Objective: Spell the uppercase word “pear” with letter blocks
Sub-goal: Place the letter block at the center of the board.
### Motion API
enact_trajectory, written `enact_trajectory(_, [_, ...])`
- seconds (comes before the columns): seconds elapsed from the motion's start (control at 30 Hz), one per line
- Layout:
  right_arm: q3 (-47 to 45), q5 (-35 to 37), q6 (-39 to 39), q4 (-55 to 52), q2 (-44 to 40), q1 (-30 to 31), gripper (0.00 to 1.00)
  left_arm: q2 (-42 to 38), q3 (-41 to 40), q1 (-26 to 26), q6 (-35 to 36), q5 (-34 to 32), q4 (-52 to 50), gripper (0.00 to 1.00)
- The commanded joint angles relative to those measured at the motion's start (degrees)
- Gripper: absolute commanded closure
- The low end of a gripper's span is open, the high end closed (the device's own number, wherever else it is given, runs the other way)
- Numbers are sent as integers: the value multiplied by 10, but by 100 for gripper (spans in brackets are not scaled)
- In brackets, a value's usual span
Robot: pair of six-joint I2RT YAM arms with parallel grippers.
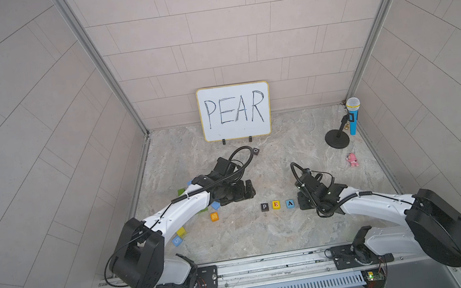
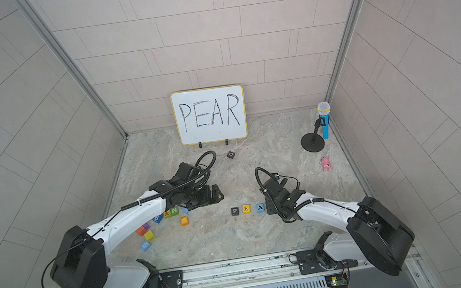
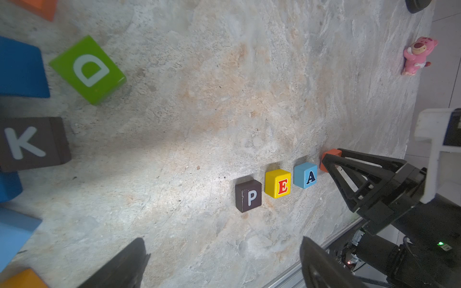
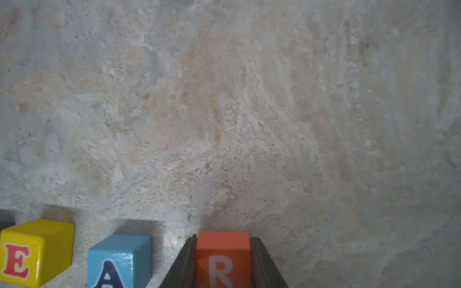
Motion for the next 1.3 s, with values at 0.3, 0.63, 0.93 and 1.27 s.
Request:
enact_trajectory(0.3, [7, 11, 5, -35, -12, 3, 51, -17, 8, -2, 5, -3, 0, 0])
enact_trajectory(0.63, [12, 2, 10, -66, -50, 3, 50, -16, 10, -2, 5, -2, 1, 0])
enact_trajectory(0.93, [2, -21, 17, -48, -35, 3, 52, -17, 9, -2, 4, -3, -1, 0])
enact_trajectory(1.27, [0, -24, 19, -45, -33, 3, 54, -16, 10, -2, 6, -4, 0, 0])
